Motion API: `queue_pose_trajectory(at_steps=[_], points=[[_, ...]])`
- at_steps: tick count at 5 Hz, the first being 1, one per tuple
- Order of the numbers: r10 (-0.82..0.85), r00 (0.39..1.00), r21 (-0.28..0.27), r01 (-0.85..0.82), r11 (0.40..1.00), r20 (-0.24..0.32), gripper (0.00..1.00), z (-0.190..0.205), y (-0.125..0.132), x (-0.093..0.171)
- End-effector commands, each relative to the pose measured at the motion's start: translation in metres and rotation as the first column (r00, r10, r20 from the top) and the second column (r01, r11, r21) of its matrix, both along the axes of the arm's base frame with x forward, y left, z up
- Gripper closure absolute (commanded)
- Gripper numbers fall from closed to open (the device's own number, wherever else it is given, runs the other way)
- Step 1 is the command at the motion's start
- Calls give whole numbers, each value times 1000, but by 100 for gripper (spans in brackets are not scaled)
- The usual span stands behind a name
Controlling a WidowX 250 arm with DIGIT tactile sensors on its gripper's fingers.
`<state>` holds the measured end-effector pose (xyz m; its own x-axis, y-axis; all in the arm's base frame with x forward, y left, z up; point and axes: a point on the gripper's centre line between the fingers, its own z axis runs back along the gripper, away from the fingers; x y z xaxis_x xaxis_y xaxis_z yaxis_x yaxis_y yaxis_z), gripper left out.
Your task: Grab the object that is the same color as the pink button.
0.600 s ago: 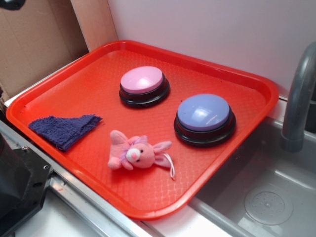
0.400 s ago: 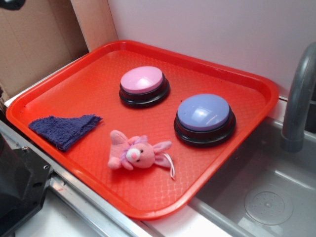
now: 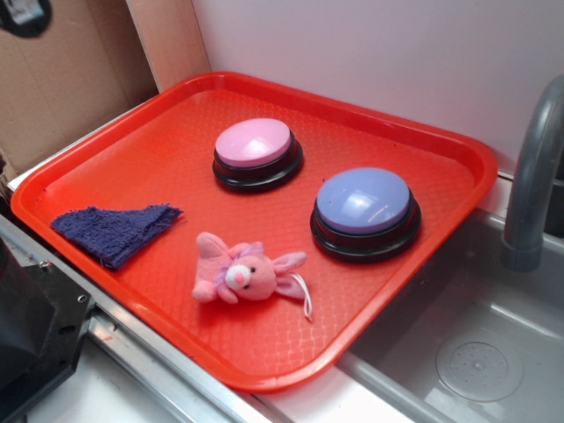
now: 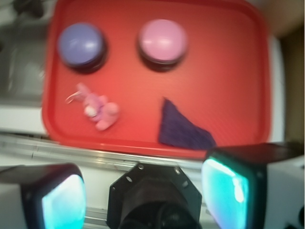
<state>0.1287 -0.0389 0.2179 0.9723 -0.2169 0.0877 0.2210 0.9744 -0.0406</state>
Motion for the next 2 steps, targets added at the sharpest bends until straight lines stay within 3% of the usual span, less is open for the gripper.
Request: queue_pose_trajectory(at_steps=[1,2], points=[[-391,920,-34,392,919,23,0,-31,-32,18],[-557,829,-43,558,828,46,0,-60,-51,21]])
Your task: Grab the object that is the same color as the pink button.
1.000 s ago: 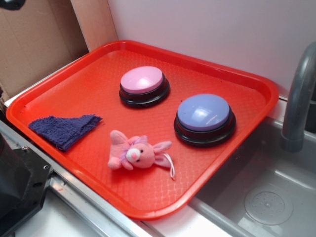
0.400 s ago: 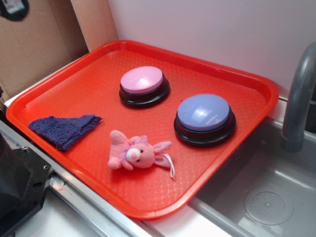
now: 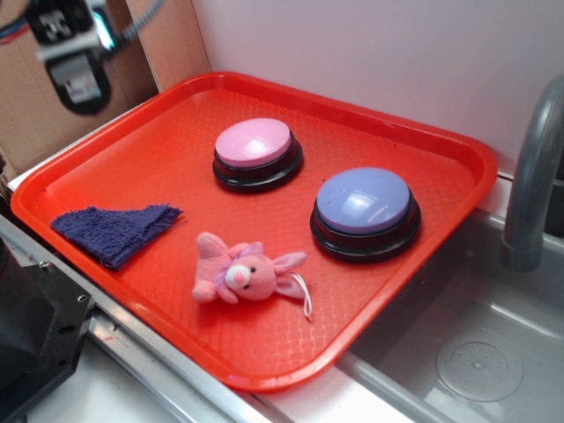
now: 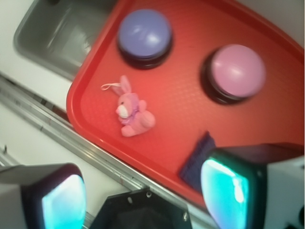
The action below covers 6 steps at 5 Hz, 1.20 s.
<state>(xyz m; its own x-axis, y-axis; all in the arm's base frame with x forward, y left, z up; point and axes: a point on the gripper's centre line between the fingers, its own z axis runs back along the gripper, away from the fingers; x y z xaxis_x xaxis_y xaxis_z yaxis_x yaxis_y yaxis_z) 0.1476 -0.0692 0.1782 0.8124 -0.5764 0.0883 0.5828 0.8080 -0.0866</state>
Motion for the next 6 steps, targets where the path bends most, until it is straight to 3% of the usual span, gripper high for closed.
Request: queue_pose_trajectory(at_steps=[1,2,3,4,5,6], points=[[-296,955,44,295,954,21,0,-50,-35,2],[-300,954,93,297,950,21,0,-70,-38,2],[-274,957,165,257,952,93,0,-102,-37,1],[-220,972,165,204,965,84,0,-125,-32,9],[-190,981,203,177,963,47,0,-144,-30,14],[-168,985,195,156,968,47,0,-151,-29,19]])
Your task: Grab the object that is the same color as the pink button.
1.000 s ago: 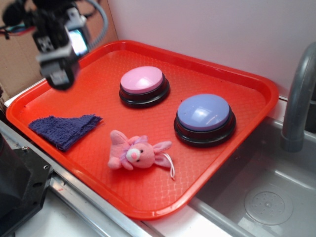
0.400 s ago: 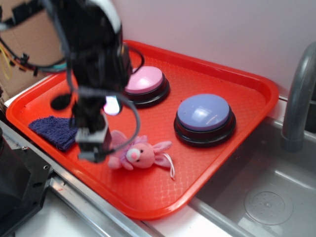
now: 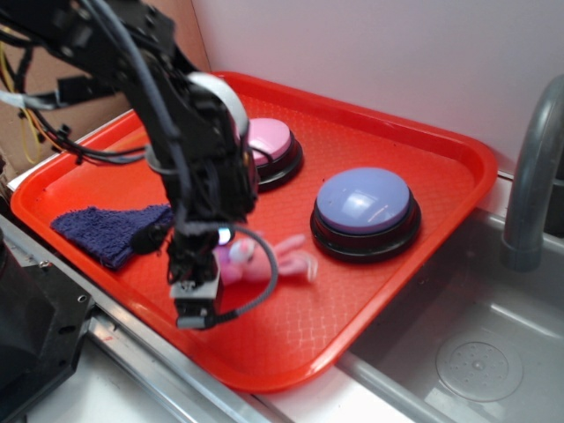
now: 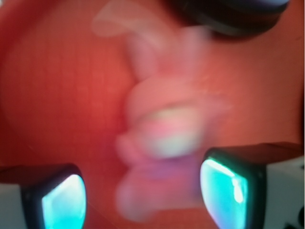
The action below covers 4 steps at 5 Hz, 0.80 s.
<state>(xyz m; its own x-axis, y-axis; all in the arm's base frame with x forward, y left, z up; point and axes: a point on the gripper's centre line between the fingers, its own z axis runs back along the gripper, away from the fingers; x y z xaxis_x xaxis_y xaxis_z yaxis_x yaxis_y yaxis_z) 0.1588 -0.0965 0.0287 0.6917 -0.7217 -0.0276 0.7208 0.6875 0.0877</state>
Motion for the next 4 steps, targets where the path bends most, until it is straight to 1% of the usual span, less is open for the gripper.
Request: queue_pose_trajectory(at_steps=[1,2,3,4], points=[[42,999,-23,-42,999,15,0,-11,-1,11],[65,998,-19,-65,998,15,80,-14,0,12],[87,996,-20,-87,996,19,100,-10,5,14],[102,995,-54,-102,993,-4,100,-2,9,16]])
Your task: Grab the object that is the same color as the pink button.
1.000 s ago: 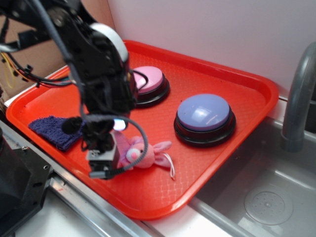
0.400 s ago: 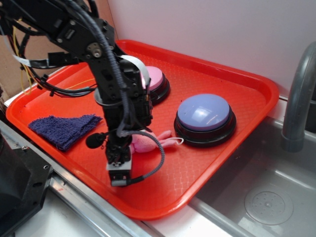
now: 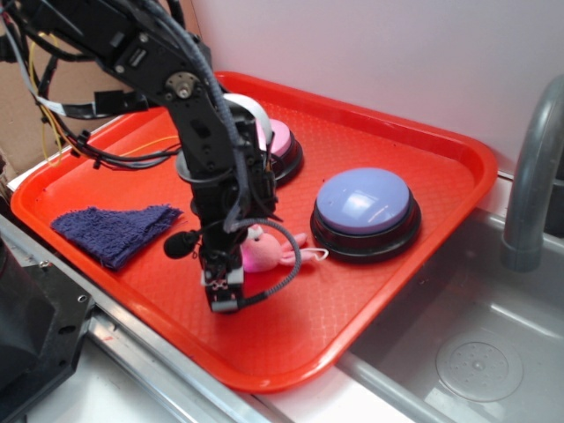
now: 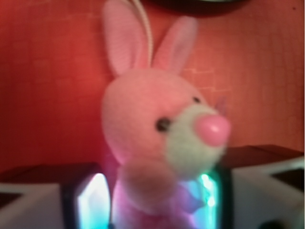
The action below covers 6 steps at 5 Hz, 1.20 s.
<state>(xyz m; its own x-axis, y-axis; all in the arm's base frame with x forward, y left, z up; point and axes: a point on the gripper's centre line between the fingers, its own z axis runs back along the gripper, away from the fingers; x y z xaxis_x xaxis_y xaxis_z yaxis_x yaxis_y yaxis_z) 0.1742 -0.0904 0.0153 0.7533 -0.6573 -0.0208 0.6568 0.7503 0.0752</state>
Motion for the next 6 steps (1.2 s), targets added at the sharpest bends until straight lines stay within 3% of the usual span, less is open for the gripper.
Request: queue_pose_trajectory(at_steps=[1,2,4,6], points=[[144,989,-13,-145,989,-20,100,47,9,1],[325,945,-71,-326,943,-21,100,85,29,5],[628,778,-127,-624,771,-11,100,142,90,9],[762,648,-127,-754,645,22,100,156,127,8]])
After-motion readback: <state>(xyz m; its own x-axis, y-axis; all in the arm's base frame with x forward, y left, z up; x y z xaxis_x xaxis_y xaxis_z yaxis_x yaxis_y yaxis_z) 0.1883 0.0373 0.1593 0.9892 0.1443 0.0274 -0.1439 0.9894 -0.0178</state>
